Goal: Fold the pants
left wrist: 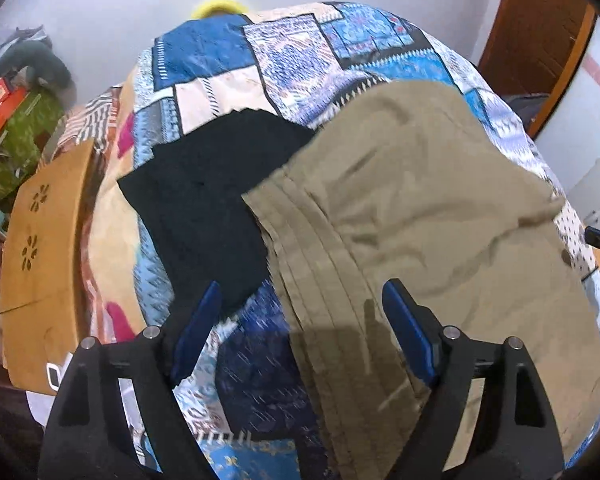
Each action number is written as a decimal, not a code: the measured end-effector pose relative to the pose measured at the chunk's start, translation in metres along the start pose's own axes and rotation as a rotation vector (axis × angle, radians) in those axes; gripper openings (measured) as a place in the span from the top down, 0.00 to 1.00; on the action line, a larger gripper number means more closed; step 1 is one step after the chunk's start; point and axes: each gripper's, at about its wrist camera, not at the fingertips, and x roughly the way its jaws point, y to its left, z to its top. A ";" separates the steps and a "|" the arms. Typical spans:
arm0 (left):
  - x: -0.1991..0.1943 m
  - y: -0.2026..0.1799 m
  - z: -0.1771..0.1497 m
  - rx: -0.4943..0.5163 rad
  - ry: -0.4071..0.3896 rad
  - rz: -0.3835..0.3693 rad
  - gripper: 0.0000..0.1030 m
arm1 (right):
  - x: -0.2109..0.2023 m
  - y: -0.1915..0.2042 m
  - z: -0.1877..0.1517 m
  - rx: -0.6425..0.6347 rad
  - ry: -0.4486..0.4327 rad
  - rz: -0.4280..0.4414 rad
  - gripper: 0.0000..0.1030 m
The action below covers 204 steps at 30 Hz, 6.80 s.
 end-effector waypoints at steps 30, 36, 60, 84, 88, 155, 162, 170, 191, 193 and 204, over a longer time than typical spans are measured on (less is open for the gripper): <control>0.062 -0.004 0.012 -0.009 0.042 0.073 0.37 | 0.094 0.004 0.057 -0.157 0.012 -0.074 0.88; 0.071 -0.001 0.008 -0.013 0.047 0.104 0.32 | 0.115 0.007 0.051 -0.168 0.065 -0.124 0.89; 0.051 0.057 0.068 -0.130 -0.028 0.160 0.03 | 0.044 0.039 0.135 -0.134 -0.219 -0.084 0.40; 0.160 0.068 0.071 -0.303 0.156 -0.192 0.42 | 0.192 0.047 0.200 -0.115 -0.072 -0.082 0.75; 0.142 0.056 0.076 -0.218 0.102 -0.090 0.50 | 0.188 0.056 0.200 -0.146 -0.070 -0.088 0.91; -0.126 -0.044 -0.122 0.167 -0.244 0.057 0.04 | -0.088 0.085 -0.103 -0.097 -0.246 -0.061 0.56; -0.103 -0.085 -0.111 0.335 -0.192 0.043 0.02 | -0.078 0.123 -0.084 -0.215 -0.257 -0.008 0.37; -0.068 -0.130 -0.109 0.509 -0.124 0.090 0.02 | -0.029 0.151 -0.079 -0.288 -0.122 0.053 0.37; -0.087 -0.142 -0.100 0.532 -0.145 -0.045 0.67 | -0.012 0.187 -0.059 -0.462 -0.123 0.103 0.87; -0.091 -0.145 -0.107 0.560 -0.168 -0.016 0.76 | -0.016 0.191 -0.063 -0.489 -0.133 0.096 0.89; -0.098 -0.142 -0.113 0.480 -0.115 -0.122 0.80 | -0.024 0.186 -0.074 -0.459 -0.111 0.111 0.89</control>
